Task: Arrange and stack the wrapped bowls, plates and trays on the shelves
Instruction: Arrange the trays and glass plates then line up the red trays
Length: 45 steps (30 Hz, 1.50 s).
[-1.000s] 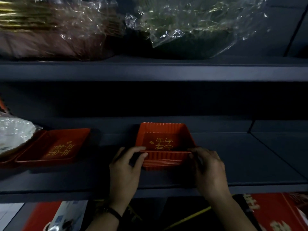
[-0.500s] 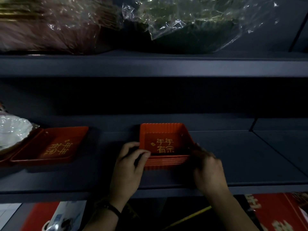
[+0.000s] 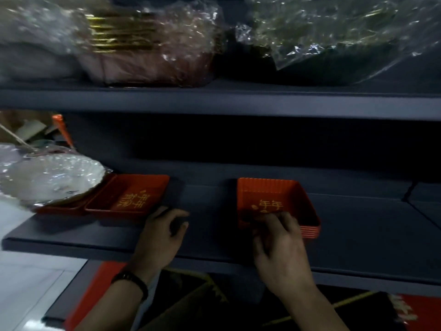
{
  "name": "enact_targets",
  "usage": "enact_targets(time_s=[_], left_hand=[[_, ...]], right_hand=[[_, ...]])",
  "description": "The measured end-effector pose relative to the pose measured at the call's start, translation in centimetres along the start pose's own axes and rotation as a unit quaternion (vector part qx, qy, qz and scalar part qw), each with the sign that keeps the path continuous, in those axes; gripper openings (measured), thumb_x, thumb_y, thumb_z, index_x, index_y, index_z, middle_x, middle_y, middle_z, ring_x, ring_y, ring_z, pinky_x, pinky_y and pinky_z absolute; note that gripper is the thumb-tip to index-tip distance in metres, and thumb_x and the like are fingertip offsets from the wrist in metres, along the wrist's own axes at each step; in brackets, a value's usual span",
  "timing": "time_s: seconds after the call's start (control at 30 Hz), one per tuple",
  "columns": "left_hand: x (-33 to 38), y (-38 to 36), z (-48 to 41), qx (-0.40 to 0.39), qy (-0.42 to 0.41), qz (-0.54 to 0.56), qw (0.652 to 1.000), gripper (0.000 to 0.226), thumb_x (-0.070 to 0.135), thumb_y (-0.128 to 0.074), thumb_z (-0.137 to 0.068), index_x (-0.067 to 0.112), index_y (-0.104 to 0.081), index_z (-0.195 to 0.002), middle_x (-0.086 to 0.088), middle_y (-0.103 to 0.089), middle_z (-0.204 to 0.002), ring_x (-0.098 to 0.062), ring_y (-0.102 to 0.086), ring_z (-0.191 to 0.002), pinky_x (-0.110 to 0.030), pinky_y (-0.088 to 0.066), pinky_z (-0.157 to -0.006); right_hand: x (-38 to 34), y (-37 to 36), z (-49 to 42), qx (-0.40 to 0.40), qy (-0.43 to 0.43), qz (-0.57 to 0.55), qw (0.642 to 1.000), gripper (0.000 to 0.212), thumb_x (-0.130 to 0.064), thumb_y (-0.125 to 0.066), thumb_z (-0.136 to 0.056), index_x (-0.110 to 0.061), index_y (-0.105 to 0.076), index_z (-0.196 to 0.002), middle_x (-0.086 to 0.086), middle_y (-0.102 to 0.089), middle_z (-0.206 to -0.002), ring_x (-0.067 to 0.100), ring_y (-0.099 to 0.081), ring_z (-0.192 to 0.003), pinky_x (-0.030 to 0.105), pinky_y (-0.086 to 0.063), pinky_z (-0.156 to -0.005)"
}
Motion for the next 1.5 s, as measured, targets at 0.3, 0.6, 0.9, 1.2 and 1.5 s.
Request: enact_targets(time_s=[0.3,0.6,0.9,1.2,1.5], left_hand=[[-7.9,6.3,2.0,0.092,0.132,-0.111,0.981,0.049,0.023,-0.063,-0.079,0.019,-0.065,-0.128,-0.017,-0.055,-0.118,-0.044,-0.057,-0.102,-0.050,-0.054,-0.087],[-8.9,8.2,1.6,-0.014,0.284,-0.225,0.932,0.076,0.049,-0.065,-0.094,0.053,-0.027,-0.159,-0.014,-0.031,-0.157,-0.045,-0.040,-0.140,-0.060,-0.039,-0.112],[-8.0,6.7,1.2,-0.031,0.265,-0.202,0.942,0.064,0.049,-0.066,-0.096,0.066,-0.035,-0.150,-0.017,0.015,-0.174,-0.048,0.000,-0.158,-0.064,-0.017,-0.125],[-7.5,5.4,2.0,-0.073,0.157,-0.242,0.955,0.072,0.070,-0.055,-0.076,0.068,-0.036,-0.145,-0.018,-0.012,-0.175,-0.044,-0.012,-0.158,-0.054,-0.024,-0.123],[-2.2,6.5,4.1,-0.188,0.005,-0.140,0.972,0.066,0.049,-0.066,-0.086,0.042,-0.051,-0.150,0.015,-0.049,-0.147,-0.013,-0.038,-0.139,-0.030,-0.038,-0.118]], right_hand=[[-6.6,-8.1,2.2,-0.196,0.027,-0.019,0.980,0.055,-0.031,-0.061,-0.101,-0.033,-0.042,-0.153,-0.003,-0.039,-0.147,0.023,-0.056,-0.129,0.032,-0.050,-0.106],[-8.6,-11.8,1.2,-0.221,0.012,-0.008,0.975,0.059,-0.036,-0.062,-0.102,-0.029,-0.040,-0.156,0.001,-0.044,-0.154,0.022,-0.049,-0.140,0.031,-0.044,-0.113],[-10.0,-14.2,0.5,-0.223,0.034,-0.035,0.974,0.055,-0.037,-0.063,-0.100,-0.032,-0.044,-0.152,0.001,-0.046,-0.151,0.020,-0.052,-0.136,0.028,-0.044,-0.112],[-9.6,-14.1,-0.3,-0.206,0.033,-0.064,0.976,0.046,-0.027,-0.064,-0.098,-0.031,-0.053,-0.142,0.000,-0.054,-0.138,0.019,-0.055,-0.126,0.024,-0.045,-0.104],[-8.7,-13.4,0.1,-0.212,0.013,-0.081,0.974,0.084,-0.067,-0.043,-0.073,-0.028,-0.049,-0.147,-0.001,-0.061,-0.136,0.021,-0.058,-0.126,0.033,-0.051,-0.101]])
Point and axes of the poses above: each hand's wrist, its own z-axis away from the middle knuckle, its own y-axis out of the back of the hand, x = y × z, the point moved 3 cm from there along -z, towards the middle knuckle
